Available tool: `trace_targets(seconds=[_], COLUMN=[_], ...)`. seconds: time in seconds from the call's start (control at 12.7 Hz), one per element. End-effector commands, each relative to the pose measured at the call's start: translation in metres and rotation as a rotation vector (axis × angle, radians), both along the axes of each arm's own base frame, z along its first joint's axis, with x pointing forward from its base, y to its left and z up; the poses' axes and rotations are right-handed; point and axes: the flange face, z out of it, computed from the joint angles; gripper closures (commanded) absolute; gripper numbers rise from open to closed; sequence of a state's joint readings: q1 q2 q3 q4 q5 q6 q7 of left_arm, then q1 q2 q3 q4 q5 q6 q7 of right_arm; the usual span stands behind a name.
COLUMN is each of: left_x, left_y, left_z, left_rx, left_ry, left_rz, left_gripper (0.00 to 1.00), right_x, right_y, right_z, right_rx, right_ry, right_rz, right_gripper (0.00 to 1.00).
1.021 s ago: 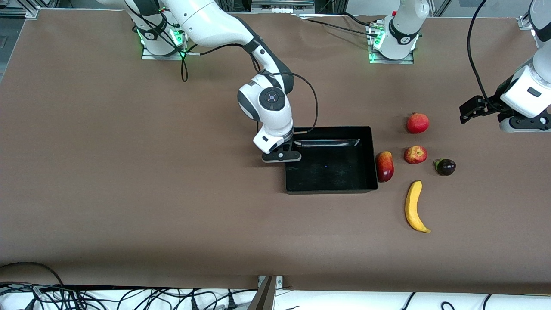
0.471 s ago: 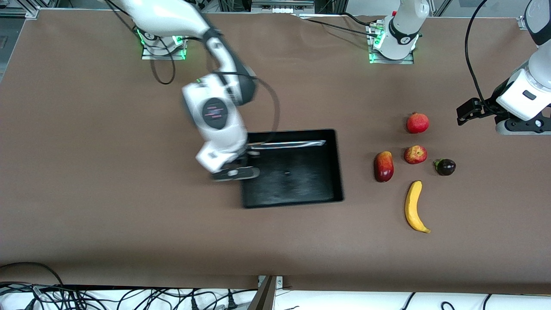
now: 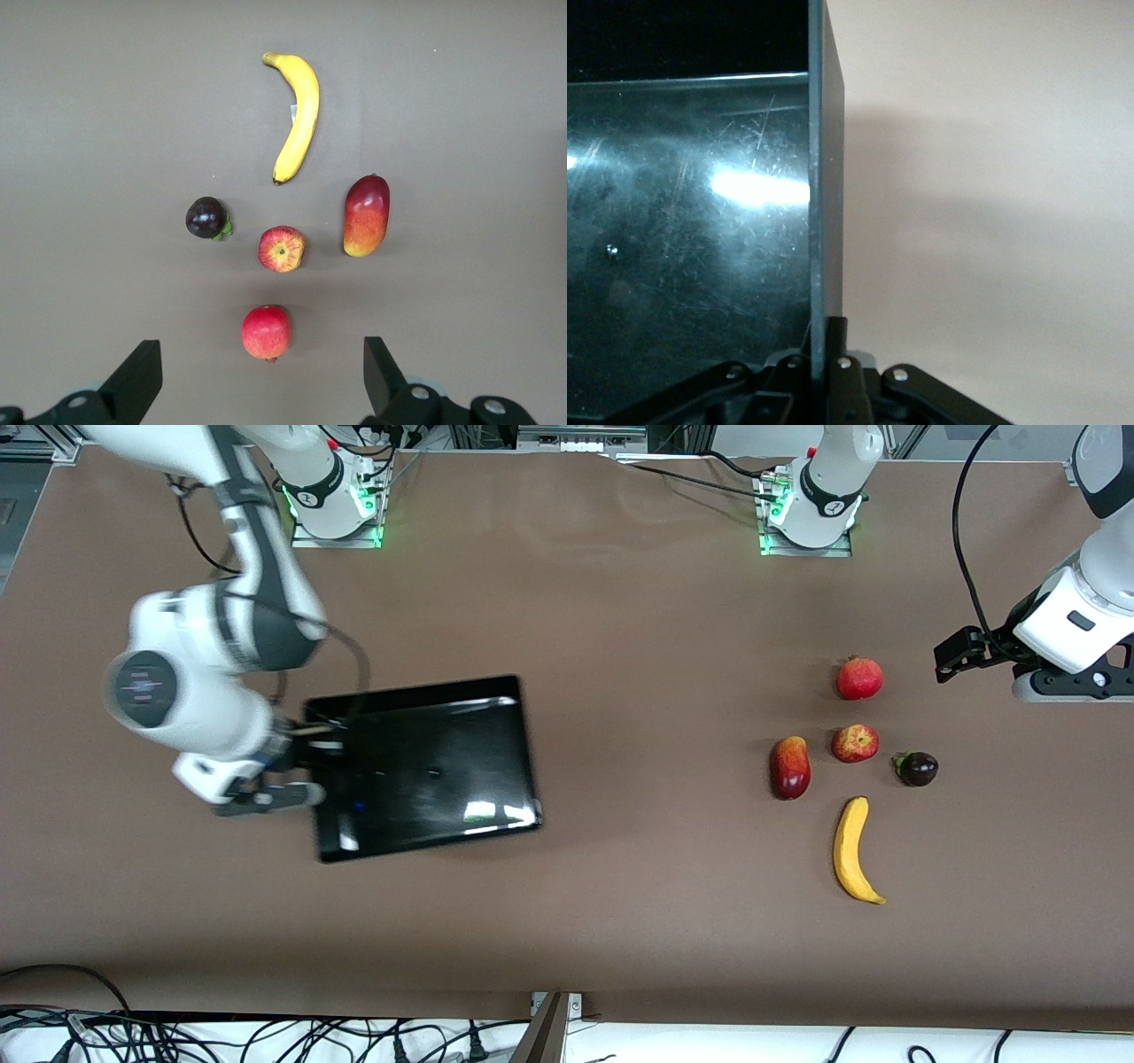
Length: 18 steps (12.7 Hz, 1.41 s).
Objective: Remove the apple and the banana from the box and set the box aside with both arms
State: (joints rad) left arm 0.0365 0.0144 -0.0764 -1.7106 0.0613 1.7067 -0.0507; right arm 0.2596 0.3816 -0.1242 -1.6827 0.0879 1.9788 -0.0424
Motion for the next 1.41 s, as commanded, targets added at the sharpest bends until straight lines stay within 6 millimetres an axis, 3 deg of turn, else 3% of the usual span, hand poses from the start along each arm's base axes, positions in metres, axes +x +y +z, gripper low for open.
trace_targets(seconds=[0.0,0.16,0.24,0.47,0.71,0.86,0.94,1.02,1.1,1.18,1.34], left_x=[0.001,-0.001,0.0,-0.001,-0.003,-0.003,-0.005,-0.007,-0.007,-0.007,-0.007], left_y=[-0.003,-0.003,-0.003,0.0,-0.004,-0.005,-0.004,-0.004,-0.004,-0.004,-0.003], left_z=[0.003,0.005,0.004,0.006,0.009,0.007,0.009,0.009,0.009,0.009,0.01], left_rx=[-0.012,-0.012,-0.012,-0.012,-0.011,-0.011,-0.011,-0.01,-0.01,-0.012,-0.01], left_ry=[-0.007,-0.007,-0.006,-0.008,-0.002,0.002,0.007,0.017,0.019,0.017,0.016], left_rz=[-0.001,-0.001,-0.001,0.0,-0.003,-0.003,-0.001,-0.002,-0.004,-0.001,-0.002], left_gripper=[0.0,0.0,0.0,0.0,0.0,0.0,0.0,0.0,0.0,0.0,0.0], right_x=[-0.033,-0.046,-0.053,-0.075,-0.086,-0.088,-0.089,-0.089,-0.088,-0.084,-0.069], right_y=[-0.055,-0.098,-0.11,-0.12,-0.124,-0.124,-0.124,-0.124,-0.123,-0.119,-0.109], right_z=[-0.013,-0.04,-0.055,-0.098,-0.121,-0.125,-0.125,-0.127,-0.123,-0.116,-0.082], right_rx=[0.037,0.037,0.06,0.076,0.061,0.059,0.058,0.059,0.06,0.064,0.078], right_ry=[-0.02,-0.049,-0.063,-0.118,-0.133,-0.132,-0.131,-0.127,-0.131,-0.143,-0.171], right_rz=[-0.007,-0.019,-0.026,-0.073,-0.089,-0.089,-0.09,-0.087,-0.083,-0.074,-0.047], right_gripper=[1.0,1.0,1.0,1.0,1.0,1.0,0.66,0.15,0.0,0.0,0.0])
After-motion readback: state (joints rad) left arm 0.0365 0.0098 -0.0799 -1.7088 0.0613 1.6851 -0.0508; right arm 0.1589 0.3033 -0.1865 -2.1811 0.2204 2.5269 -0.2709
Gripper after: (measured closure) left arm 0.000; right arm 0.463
